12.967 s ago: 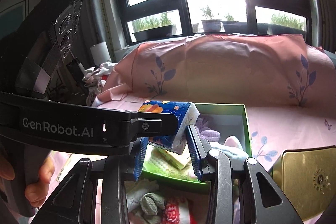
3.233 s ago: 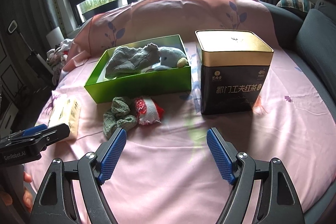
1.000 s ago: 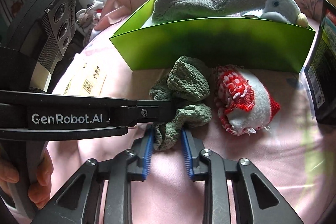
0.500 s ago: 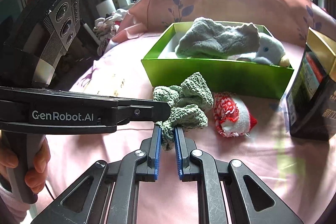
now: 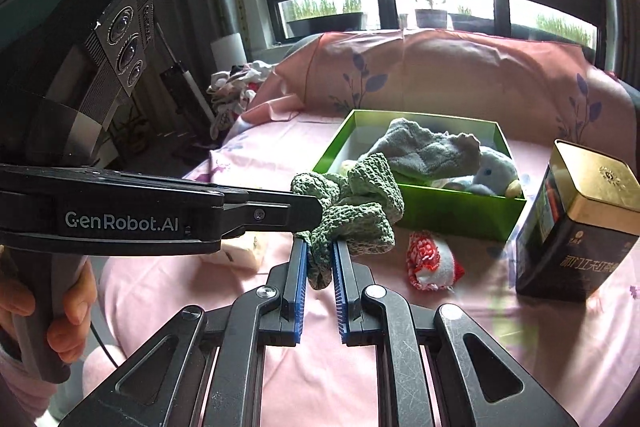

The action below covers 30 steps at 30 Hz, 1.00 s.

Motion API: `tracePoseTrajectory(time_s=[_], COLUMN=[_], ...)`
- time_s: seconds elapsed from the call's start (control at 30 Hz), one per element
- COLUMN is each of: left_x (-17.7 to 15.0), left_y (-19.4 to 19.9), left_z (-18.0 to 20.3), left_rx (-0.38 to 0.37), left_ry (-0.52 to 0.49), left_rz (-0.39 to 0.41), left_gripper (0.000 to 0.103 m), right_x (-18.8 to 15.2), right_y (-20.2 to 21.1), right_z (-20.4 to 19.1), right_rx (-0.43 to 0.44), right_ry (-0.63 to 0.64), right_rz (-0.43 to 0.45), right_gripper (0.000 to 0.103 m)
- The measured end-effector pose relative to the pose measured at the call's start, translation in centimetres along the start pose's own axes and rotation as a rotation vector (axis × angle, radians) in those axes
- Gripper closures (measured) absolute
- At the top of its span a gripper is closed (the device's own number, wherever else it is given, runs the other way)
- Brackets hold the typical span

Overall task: Organize soft objects
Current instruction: 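Carry the knitted cloth over the green box with the right gripper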

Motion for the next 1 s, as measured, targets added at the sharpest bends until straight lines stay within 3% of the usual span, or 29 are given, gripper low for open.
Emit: tracePoseTrajectory(time_s=[1.0], left_x=[2.4], left_y=[2.1], left_z=[3.5], left_rx=[0.014], left_ry=[-0.080], left_rz=[0.056], left_gripper=[0.093], right_x=[2.4], right_y=[3.6], right_z=[0.8], right_rx=[-0.010], right_ry=[0.021], right_rz=[0.086], right_gripper=[0.089])
Point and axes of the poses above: each gripper's, at about its wrist camera, not at the fingertips, and y roughly against the way its jaws point, z to its right, x to its top, the point moved 10 cm from there along -y, roughly the way its jaws point, and after that the axes turned 8 degrees about x, right-handed, at the moved point
